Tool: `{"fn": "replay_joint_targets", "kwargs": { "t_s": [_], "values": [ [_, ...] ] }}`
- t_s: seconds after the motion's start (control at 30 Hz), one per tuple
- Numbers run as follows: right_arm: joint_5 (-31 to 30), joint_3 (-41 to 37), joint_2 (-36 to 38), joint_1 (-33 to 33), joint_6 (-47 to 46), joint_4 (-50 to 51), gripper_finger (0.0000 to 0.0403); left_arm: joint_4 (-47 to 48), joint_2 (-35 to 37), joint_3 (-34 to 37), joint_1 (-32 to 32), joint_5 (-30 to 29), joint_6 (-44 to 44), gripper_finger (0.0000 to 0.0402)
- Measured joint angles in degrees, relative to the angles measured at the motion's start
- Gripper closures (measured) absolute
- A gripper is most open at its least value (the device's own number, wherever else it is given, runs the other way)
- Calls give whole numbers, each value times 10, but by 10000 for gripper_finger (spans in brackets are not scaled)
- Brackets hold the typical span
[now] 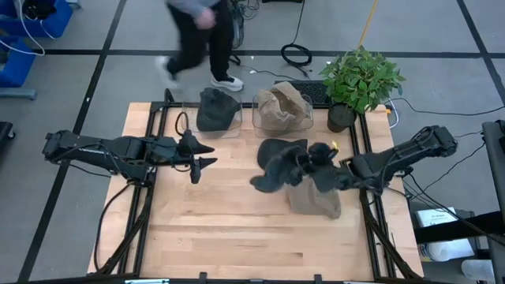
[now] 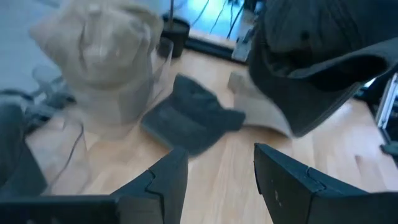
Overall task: Pick & Place hat
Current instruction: Put the black cap into the left transparent bin
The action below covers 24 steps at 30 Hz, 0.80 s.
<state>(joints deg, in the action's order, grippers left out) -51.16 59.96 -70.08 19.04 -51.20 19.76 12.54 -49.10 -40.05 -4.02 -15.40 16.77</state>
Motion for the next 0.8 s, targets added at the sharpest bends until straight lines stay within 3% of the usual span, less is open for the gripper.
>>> {"fn": "replay_joint_targets", "kwargs": {
  "t_s": [0.13, 0.47, 0.7, 0.8],
  "values": [
    [2, 25, -25, -37, 103, -64, 391, -48, 0, 0, -14, -13, -31, 215],
    [5, 93, -67, -88, 160, -66, 391, -100, -14, -18, -54, -29, -73, 215],
    [76, 100, -78, -117, 150, -56, 391, -26, -81, -116, -67, -26, -134, 215],
    [78, 100, -77, -120, 140, -49, 389, 35, -106, -162, -65, -26, -142, 209]
  ]
}}
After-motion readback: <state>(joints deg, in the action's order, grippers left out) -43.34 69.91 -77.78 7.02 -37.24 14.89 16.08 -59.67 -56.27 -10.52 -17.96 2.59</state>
